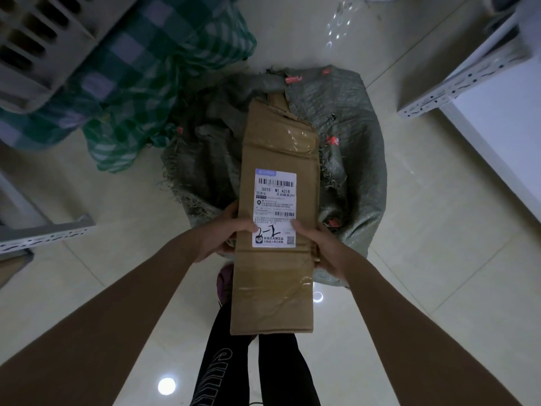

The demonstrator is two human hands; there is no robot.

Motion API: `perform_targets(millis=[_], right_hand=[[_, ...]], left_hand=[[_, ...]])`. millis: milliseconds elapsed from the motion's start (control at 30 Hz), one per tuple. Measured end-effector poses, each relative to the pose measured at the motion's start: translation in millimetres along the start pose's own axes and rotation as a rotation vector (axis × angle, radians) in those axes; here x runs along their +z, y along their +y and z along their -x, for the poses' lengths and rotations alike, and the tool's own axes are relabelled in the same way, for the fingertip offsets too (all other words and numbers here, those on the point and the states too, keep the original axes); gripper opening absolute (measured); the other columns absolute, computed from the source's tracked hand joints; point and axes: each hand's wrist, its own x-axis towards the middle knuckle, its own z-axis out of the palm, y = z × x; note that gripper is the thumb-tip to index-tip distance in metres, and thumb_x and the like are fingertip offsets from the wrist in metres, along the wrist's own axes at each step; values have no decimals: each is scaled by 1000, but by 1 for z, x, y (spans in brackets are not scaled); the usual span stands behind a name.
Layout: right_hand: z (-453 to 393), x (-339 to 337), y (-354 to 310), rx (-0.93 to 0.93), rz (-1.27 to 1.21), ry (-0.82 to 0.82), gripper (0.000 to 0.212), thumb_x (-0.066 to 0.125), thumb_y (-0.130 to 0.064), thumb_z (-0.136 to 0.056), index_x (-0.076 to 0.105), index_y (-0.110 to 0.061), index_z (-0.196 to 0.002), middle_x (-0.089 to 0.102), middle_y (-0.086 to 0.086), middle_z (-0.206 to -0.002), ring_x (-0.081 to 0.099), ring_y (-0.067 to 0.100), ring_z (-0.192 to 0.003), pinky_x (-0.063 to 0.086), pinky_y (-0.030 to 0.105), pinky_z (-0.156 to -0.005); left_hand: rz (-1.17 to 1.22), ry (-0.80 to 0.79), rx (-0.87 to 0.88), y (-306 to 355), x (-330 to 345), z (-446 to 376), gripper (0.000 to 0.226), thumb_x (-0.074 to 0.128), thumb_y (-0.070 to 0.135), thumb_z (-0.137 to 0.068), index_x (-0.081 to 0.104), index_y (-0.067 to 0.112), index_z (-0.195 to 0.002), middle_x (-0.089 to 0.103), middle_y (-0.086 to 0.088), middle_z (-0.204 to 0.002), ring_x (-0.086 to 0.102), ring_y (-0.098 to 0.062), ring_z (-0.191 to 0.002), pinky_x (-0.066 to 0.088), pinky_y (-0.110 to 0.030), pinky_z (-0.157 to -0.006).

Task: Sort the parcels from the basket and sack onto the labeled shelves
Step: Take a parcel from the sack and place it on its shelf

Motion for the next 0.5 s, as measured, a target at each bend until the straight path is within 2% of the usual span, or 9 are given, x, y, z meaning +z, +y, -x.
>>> perform_targets(millis=[67, 167, 233, 300, 400, 500], right_hand=[[13, 0, -3, -3, -9, 25, 87, 83, -55, -63, 45, -30, -138, 71, -4, -117, 68, 20, -104, 57, 39, -75], [43, 6, -11, -32, -36, 72, 90, 84, -45, -61, 40, -28, -137, 66, -3, -123, 67, 21, -107, 54, 51, -89], [65, 11, -17, -49, -38, 90, 88, 85, -38, -63, 37, -28, -136, 63, -4, -126, 65, 21, -108, 51, 55, -95], [90, 19, -23, -81, -51, 117, 85, 83, -31, -69, 35, -27, -138, 60, -6, -125, 63, 18, -107, 51, 52, -95], [128, 34, -31, -141, -78, 159, 86, 80, -27, -75, 30, -23, -145, 56, -8, -122, 60, 9, -101, 53, 41, -85], [166, 48, -31, -180, -87, 228, 87, 81, -32, -75, 31, -23, -145, 54, -8, -125, 58, 7, -101, 49, 31, -79]], left_hand=[[-8, -4, 2, 5, 1, 15, 57, 65, 17, -86, 35, 42, -128, 62, 0, -120, 58, -26, -111, 47, -47, -98], [-16, 6, 28, 16, 4, 44, 72, 67, 22, -67, 38, 40, -130, 63, 4, -120, 59, -24, -111, 47, -51, -98], [-26, 23, 54, 21, 7, 64, 73, 64, 19, -68, 40, 39, -134, 63, 4, -122, 61, -23, -110, 48, -52, -97], [-36, 43, 89, 27, 12, 85, 70, 64, 15, -71, 42, 38, -133, 64, 5, -121, 62, -19, -106, 50, -48, -94], [-31, 57, 148, 38, 19, 120, 60, 59, 1, -84, 44, 30, -135, 64, 4, -120, 62, -16, -101, 51, -35, -85], [-18, 85, 176, 44, 24, 153, 58, 55, -5, -87, 46, 20, -138, 62, -3, -126, 62, -22, -107, 50, -35, -88]])
